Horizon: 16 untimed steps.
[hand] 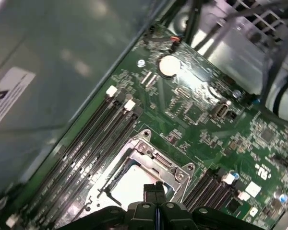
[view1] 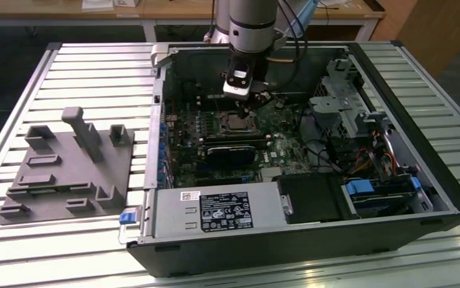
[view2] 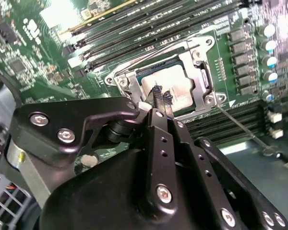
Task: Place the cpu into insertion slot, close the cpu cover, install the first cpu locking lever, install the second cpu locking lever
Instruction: 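Close the cpu cover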
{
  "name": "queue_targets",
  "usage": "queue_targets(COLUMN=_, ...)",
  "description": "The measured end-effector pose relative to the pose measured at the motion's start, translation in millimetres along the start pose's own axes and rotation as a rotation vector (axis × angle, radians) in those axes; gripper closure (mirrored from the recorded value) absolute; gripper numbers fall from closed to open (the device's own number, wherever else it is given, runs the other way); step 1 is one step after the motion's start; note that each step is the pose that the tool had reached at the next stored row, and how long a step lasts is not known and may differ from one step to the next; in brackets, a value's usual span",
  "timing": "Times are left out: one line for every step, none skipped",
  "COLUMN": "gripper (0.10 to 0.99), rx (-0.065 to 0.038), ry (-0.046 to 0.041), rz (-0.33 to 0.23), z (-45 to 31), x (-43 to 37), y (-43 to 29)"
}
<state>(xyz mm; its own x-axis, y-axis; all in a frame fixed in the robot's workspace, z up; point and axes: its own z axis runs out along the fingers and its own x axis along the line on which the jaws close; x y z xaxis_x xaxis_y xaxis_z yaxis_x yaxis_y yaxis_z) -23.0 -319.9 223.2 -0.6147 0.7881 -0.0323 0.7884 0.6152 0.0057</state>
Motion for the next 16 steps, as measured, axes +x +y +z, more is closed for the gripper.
queue_targets(gripper=0.980, rx=-0.001, ry=0.0001, rz=-0.018, z=0.1, x=0.0, y=0.0)
queue_targets(gripper=0.980, rx=-0.001, ry=0.0002, rz=-0.036, z=0.1, x=0.0, y=0.0)
queue_targets(gripper=0.980, rx=-0.002, ry=0.0003, rz=-0.054, z=0.1, x=0.0, y=0.0)
queue_targets(gripper=0.980, rx=-0.002, ry=0.0003, rz=-0.072, z=0.1, x=0.0, y=0.0)
queue_targets(gripper=0.980, rx=-0.003, ry=0.0005, rz=-0.091, z=0.1, x=0.0, y=0.0)
queue_targets(gripper=0.980, rx=-0.004, ry=0.0006, rz=-0.109, z=0.1, x=0.0, y=0.0)
queue_targets(gripper=0.980, rx=-0.004, ry=0.0007, rz=-0.127, z=0.1, x=0.0, y=0.0)
queue_targets(gripper=0.980, rx=-0.005, ry=0.0008, rz=-0.145, z=0.1, x=0.0, y=0.0)
queue_targets(gripper=0.980, rx=-0.005, ry=0.0009, rz=-0.163, z=0.2, x=0.0, y=0.0)
queue_targets(gripper=0.980, rx=-0.006, ry=0.0010, rz=-0.181, z=0.2, x=0.0, y=0.0)
queue_targets(gripper=0.980, rx=-0.006, ry=0.0011, rz=-0.199, z=0.2, x=0.0, y=0.0)
queue_targets(gripper=0.980, rx=-0.007, ry=0.0012, rz=-0.217, z=0.2, x=0.0, y=0.0)
queue_targets(gripper=0.980, rx=-0.008, ry=0.0013, rz=-0.235, z=0.2, x=0.0, y=0.0)
queue_targets(gripper=0.980, rx=-0.008, ry=0.0014, rz=-0.253, z=0.2, x=0.0, y=0.0)
queue_targets(gripper=0.980, rx=-0.009, ry=0.0015, rz=-0.273, z=0.2, x=0.0, y=0.0)
queue_targets(gripper=0.980, rx=-0.009, ry=0.0016, rz=-0.291, z=0.2, x=0.0, y=0.0)
